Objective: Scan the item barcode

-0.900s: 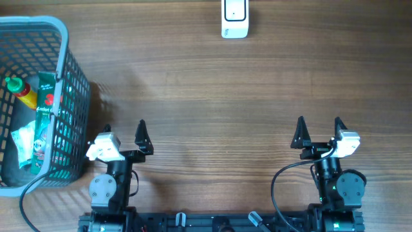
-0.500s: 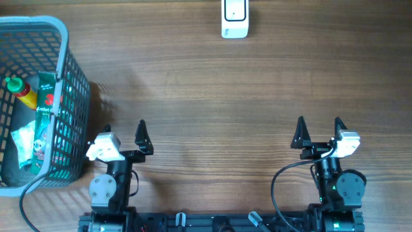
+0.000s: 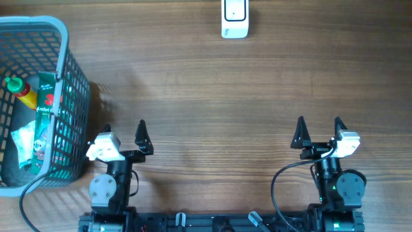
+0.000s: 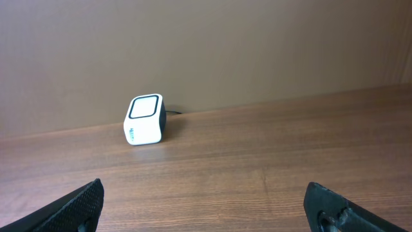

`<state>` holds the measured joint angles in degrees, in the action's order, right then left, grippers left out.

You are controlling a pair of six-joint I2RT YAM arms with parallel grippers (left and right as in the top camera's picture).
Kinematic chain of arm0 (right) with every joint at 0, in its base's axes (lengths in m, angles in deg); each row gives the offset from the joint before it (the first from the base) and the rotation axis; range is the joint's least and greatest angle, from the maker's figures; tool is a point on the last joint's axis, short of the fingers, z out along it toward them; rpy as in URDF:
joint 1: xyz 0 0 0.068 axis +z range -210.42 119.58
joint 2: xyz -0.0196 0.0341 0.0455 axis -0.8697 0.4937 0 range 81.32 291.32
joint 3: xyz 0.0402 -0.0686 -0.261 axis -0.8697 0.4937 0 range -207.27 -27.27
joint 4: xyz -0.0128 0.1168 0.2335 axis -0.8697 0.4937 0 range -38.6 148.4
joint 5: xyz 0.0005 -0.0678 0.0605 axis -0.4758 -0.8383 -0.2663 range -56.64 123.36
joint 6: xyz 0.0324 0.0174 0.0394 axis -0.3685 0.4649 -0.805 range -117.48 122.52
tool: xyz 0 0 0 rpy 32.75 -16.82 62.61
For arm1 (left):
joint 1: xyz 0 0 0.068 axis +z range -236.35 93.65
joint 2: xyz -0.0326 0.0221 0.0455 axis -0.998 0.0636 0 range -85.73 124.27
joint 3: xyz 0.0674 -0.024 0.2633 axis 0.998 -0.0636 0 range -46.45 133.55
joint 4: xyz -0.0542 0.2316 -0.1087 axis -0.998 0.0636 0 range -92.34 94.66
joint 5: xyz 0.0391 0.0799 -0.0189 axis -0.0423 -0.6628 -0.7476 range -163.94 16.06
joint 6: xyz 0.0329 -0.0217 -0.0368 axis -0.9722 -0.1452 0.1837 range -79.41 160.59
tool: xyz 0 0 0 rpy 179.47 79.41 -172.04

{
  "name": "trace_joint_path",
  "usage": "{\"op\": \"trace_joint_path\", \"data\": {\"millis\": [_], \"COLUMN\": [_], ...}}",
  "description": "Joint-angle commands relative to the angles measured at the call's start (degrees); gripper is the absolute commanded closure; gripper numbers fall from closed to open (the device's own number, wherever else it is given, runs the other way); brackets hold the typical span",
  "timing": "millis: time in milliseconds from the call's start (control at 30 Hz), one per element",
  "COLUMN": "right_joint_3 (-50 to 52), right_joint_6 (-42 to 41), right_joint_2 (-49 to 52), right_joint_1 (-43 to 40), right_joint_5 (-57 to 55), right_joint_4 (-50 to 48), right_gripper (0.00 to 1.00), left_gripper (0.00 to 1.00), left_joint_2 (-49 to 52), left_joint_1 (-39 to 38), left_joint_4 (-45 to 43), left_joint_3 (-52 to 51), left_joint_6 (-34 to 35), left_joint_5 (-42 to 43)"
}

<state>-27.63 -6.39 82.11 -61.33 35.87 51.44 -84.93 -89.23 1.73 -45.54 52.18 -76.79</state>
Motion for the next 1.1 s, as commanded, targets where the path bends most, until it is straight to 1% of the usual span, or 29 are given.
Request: {"op": "trace_joint_path", "data": {"millis": [0,733,867,1067], "right_joint_3": [0.1,0.1,0.1,0.1], "right_joint_6": [0.8,0.8,0.9,0.8], "right_joint_2": [0.1,0.1,0.1,0.1], "right_joint_1": [0.3,0.3,0.3,0.3], "right_joint_5": [0.2,0.2,0.2,0.2], "right_joint_4": [-0.1,-0.1,-0.1,-0.1], "right_gripper": [0.00,0.00,0.00,0.00], "left_gripper": [0.00,0.00,0.00,0.00], "left_joint_2": [-0.6,-0.6,-0.6,-0.3], "left_joint_1": [0.4,0.4,0.4,0.4], "left_joint_4": [0.0,-0.4,-0.4,0.0], "left_joint_3": [-0.5,-0.5,0.5,5.9], "left_joint_6": [-0.9,-0.9,-0.9,-0.9], "left_joint_5": [0.9,0.9,3.5,6.5]}}
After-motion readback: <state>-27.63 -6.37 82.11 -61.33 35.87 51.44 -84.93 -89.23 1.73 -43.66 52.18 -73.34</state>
